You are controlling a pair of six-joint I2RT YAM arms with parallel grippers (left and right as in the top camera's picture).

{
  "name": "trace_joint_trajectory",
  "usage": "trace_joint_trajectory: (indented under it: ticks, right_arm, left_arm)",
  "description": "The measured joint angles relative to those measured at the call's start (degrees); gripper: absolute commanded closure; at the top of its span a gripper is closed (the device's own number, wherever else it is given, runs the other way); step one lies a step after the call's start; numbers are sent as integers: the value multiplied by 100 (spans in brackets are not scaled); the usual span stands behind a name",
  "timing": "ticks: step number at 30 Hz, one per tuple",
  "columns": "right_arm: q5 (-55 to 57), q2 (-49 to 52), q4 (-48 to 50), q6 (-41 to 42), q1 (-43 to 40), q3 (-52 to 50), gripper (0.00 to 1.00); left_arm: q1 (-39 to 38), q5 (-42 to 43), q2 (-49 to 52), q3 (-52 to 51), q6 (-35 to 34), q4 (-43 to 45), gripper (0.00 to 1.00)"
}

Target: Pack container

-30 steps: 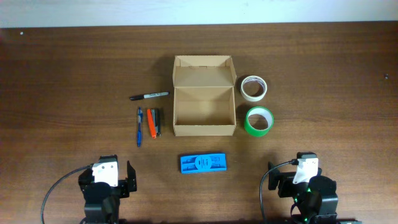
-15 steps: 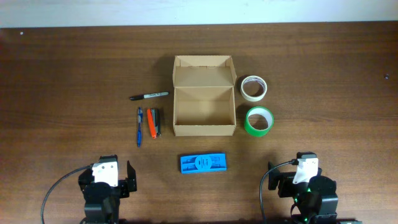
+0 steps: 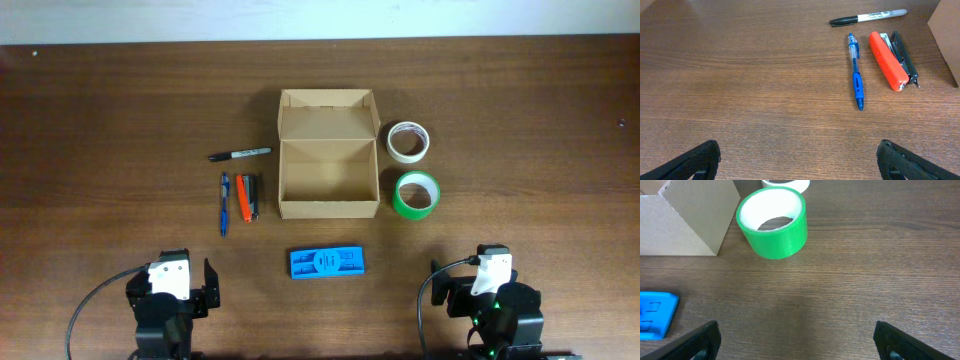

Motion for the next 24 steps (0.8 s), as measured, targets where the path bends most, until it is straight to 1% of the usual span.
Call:
trace_joint_trajectory:
  ticks: [4,7,13,14,15,18,20,24]
  right_arm:
    - [-4,197,-15,0,0,168,1]
    - [-2,946,-55,0,0,905,1]
    - [0,3344,-391,2,0,3388,1]
    - [-4,4083,-614,0,0,4085,1]
    - [-2,4586,-813,0,0,4551,1]
    - [-2,5845,-942,0,0,5694,1]
    - [2,6642,-927,33,0,6325,1]
    - [61,8046,-901,258,0,7237,1]
  left_arm:
    - [0,0,0,0,0,-2,0]
    - [0,-2,-2,-4,0,-4,0]
    - [0,-4,-11,-15,0,4,1]
    - [0,-7,-11,-15,0,-4,0]
    - [0,-11,-11,-15,0,7,0]
    - [0,-17,-17,-17,0,2,0]
    - [0,-20,-15,-17,0,7,0]
    - [0,-20,-17,-17,0,4,1]
